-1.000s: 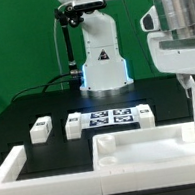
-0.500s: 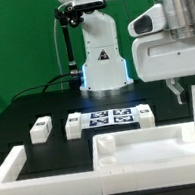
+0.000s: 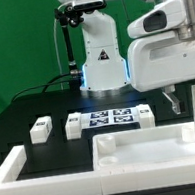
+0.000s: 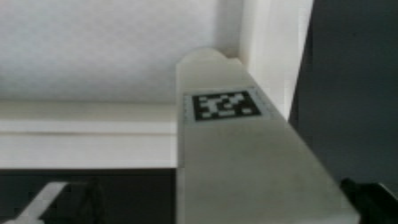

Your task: Assemble desk

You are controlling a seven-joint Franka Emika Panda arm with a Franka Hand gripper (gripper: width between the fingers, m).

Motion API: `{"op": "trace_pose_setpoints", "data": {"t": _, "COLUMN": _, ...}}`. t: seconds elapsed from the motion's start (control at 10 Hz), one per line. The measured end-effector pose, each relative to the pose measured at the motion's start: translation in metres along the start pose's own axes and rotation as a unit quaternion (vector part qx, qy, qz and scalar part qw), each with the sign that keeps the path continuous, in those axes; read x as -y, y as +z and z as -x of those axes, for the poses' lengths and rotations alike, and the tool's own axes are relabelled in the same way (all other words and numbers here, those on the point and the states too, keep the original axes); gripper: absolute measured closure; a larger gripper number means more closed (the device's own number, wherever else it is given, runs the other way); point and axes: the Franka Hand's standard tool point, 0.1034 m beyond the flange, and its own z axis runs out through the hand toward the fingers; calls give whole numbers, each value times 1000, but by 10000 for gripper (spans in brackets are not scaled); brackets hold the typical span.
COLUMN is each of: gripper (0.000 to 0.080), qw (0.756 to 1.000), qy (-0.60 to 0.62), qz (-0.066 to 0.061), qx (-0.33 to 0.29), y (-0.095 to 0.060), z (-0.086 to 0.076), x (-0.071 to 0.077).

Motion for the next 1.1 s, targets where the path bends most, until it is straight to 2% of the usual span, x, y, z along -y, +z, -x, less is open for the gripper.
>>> {"op": "trace_pose_setpoints", "data": {"t": 0.1, "gripper": 244, "qw": 1000, "qy": 8, "qz": 0, "qx": 0, "y": 0, "z": 0, "x": 0}}
{"op": "trace_pose_setpoints", "data": {"t": 0.2, "gripper": 244, "qw": 1000, "qy": 18, "qz": -1, "qx": 0, "y": 0, "z": 0, "x": 0}}
{"op": "trace_pose_setpoints", "data": {"t": 0.3, "gripper": 446, "qw": 998, "qy": 68, "qz": -2, "qx": 0, "y": 0, "z": 0, "x": 1}}
{"op": "trace_pose_setpoints", "data": {"t": 0.4, "gripper": 511, "qw": 995, "qy": 97, "qz": -1, "qx": 0, "y": 0, "z": 0, "x": -1}}
{"op": "trace_pose_setpoints", "data": {"t": 0.6, "gripper": 511, "qw": 987, "qy": 163, "qz": 0, "qx": 0, "y": 0, "z": 0, "x": -2}}
{"op": "trace_pose_setpoints", "data": {"t": 0.8, "gripper": 511, "qw": 965, "qy": 261, "qz": 4, "qx": 18, "y": -1, "z": 2, "x": -5}}
{"op": "trace_pose_setpoints", "data": {"t": 1.0, "gripper": 511, "qw": 924, "qy": 382, "qz": -3, "qx": 21, "y": -2, "z": 1, "x": -7}}
{"op": "trace_pose_setpoints", "data": {"t": 1.1, "gripper": 511, "qw": 890, "qy": 454, "qz": -12, "qx": 26, "y": -2, "z": 1, "x": -8}}
